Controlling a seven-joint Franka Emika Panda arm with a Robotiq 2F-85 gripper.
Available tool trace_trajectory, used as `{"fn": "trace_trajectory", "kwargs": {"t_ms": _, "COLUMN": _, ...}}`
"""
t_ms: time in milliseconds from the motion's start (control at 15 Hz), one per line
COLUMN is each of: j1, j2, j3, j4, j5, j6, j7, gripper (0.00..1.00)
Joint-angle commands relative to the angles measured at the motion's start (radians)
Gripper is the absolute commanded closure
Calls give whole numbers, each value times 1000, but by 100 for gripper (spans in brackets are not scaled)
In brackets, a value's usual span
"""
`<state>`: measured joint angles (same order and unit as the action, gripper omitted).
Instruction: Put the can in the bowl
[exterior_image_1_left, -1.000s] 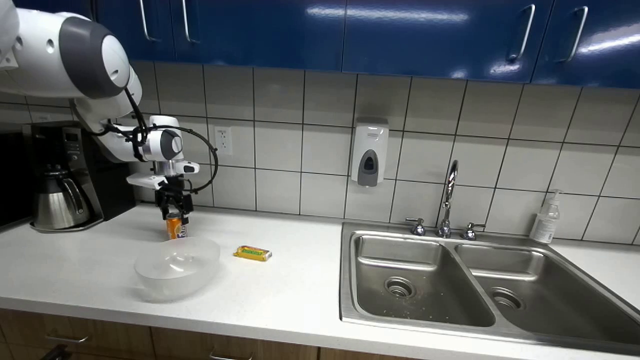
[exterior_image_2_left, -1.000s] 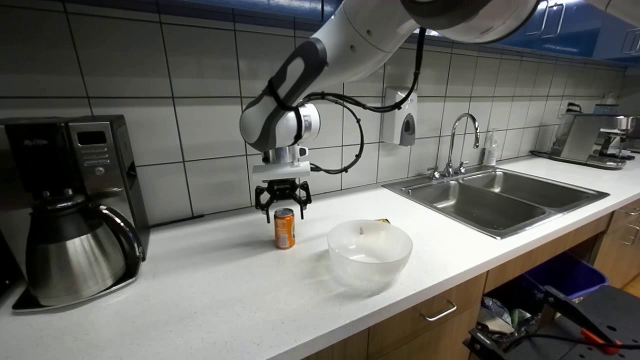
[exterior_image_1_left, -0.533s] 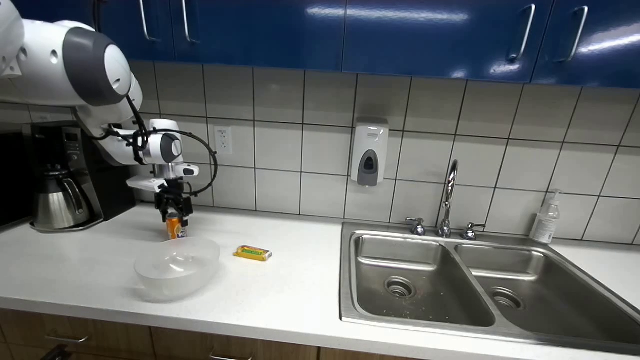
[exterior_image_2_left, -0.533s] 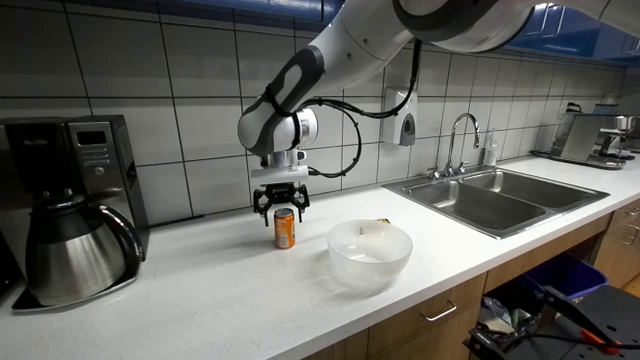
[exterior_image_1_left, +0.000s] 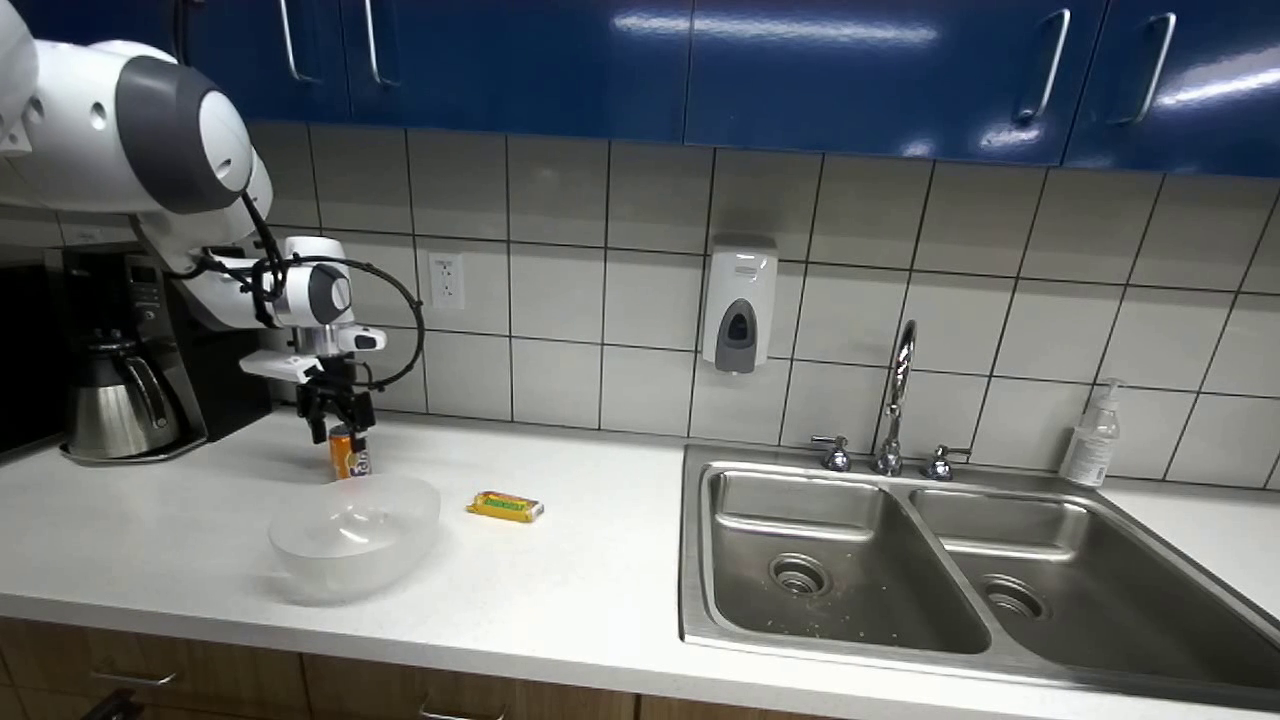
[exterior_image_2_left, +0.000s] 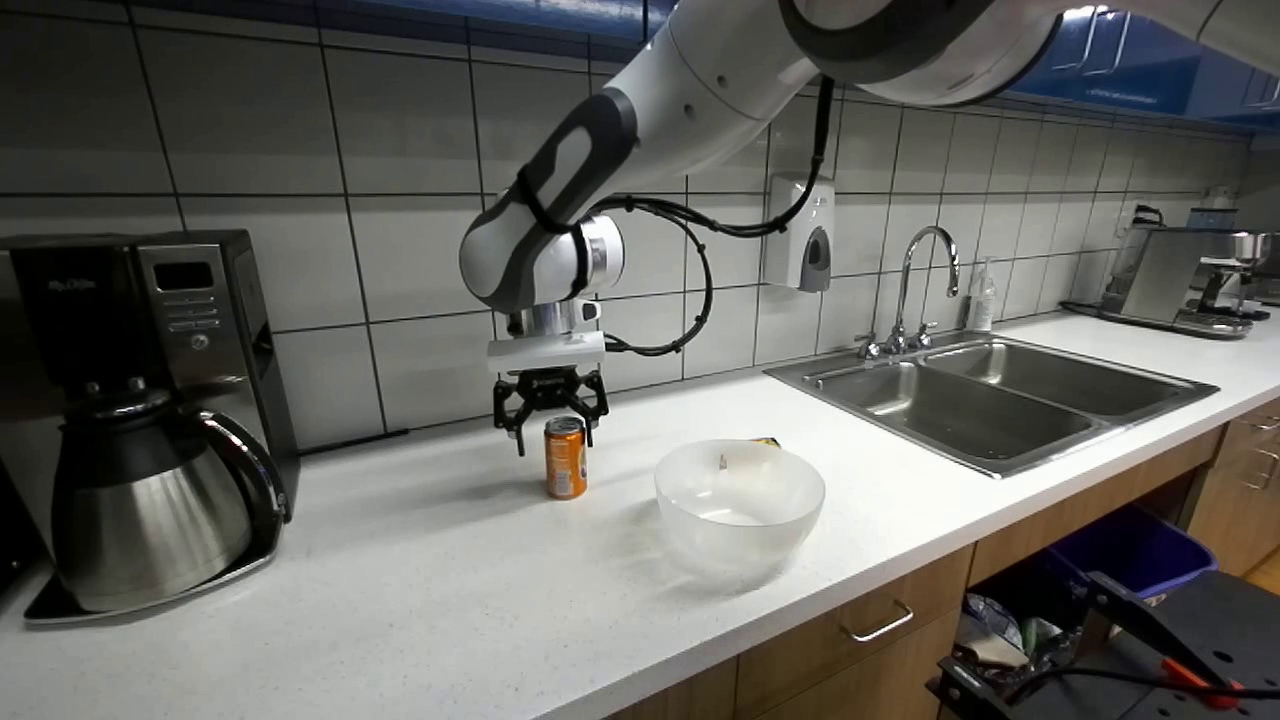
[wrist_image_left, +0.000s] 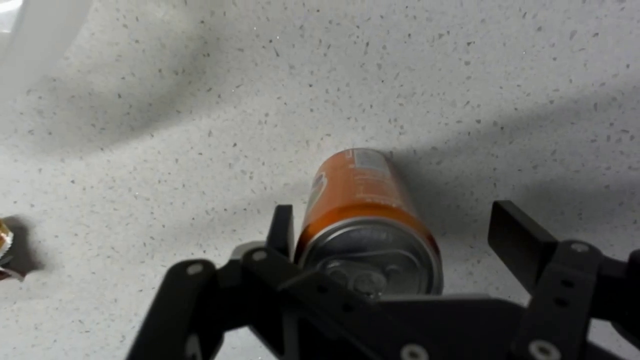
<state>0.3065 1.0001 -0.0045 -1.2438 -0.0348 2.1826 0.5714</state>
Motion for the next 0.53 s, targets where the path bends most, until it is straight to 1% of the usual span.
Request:
{"fn": "trace_trajectory", "kwargs": {"t_ms": 0, "j1": 3, "j2": 24, "j3": -23, "j4": 45, "j5": 7, "j6": -45, "j7": 11, "gripper": 0}}
{"fn": "trace_trajectory", "kwargs": {"t_ms": 333, "j1": -6, "j2": 34, "j3": -47, "j4": 40, "j5": 2, "j6": -47, "j7": 4, "gripper": 0}}
{"fn": "trace_trajectory", "kwargs": {"t_ms": 400, "j1": -3, "j2": 21, "j3": -43, "j4": 8, "j5": 3, "j6": -7, "j7": 0, "gripper": 0}}
{"fn": "trace_trajectory", "kwargs": {"t_ms": 467, "j1": -3, "j2": 24, "j3": -46, "j4": 8, "j5": 2, "j6": -7, "j7": 0, "gripper": 0}}
